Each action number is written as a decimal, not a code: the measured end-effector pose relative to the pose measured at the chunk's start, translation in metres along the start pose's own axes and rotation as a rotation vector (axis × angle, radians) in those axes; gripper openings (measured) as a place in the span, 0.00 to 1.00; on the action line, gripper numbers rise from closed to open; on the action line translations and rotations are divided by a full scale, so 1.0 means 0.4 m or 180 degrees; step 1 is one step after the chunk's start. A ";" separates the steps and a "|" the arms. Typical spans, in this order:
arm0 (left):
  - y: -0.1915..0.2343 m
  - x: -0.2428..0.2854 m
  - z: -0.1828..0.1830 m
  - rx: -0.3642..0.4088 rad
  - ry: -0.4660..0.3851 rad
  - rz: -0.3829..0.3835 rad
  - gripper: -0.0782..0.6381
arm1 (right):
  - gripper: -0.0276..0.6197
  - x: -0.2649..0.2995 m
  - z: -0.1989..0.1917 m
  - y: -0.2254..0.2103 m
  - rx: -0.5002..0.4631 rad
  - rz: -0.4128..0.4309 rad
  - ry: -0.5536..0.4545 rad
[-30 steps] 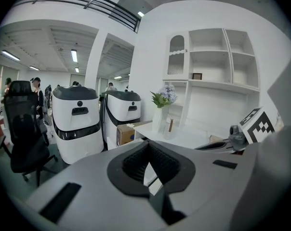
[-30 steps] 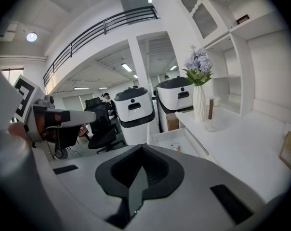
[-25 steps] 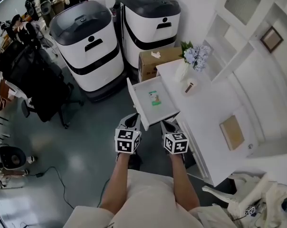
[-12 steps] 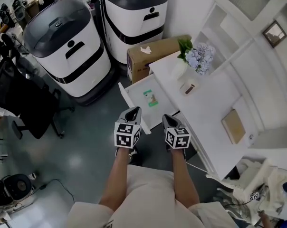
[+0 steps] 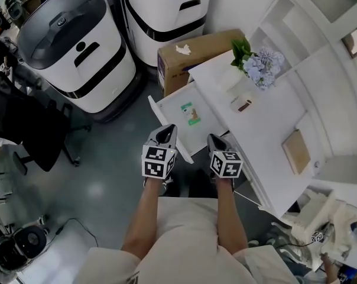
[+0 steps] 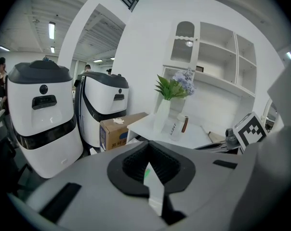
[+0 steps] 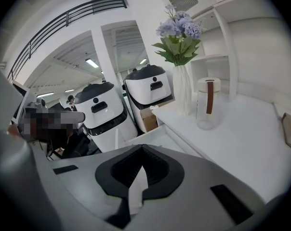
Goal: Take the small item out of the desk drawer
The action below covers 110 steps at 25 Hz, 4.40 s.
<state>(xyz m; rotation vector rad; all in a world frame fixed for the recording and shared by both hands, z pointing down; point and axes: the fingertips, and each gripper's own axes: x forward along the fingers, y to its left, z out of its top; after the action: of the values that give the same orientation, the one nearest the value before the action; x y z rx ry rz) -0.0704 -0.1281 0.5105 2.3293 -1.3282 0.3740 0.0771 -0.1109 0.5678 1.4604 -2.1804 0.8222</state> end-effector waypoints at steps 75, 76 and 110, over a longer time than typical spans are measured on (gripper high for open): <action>0.060 0.259 -0.085 -0.0448 0.0282 0.0471 0.13 | 0.63 0.752 -0.261 -0.190 -0.0962 0.0212 0.1539; 0.063 0.259 -0.088 -0.0446 0.0293 0.0473 0.13 | 0.64 0.760 -0.265 -0.192 -0.0967 0.0211 0.1564; 0.092 0.245 -0.122 -0.0706 0.0283 0.0494 0.13 | 0.61 0.760 -0.267 -0.188 -0.1244 0.0142 0.1590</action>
<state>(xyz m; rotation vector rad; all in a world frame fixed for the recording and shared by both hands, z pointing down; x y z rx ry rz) -0.0539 -0.1939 0.6042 2.0132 -1.4336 0.3539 0.0304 -0.2736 0.8522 0.9028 -1.8600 0.6405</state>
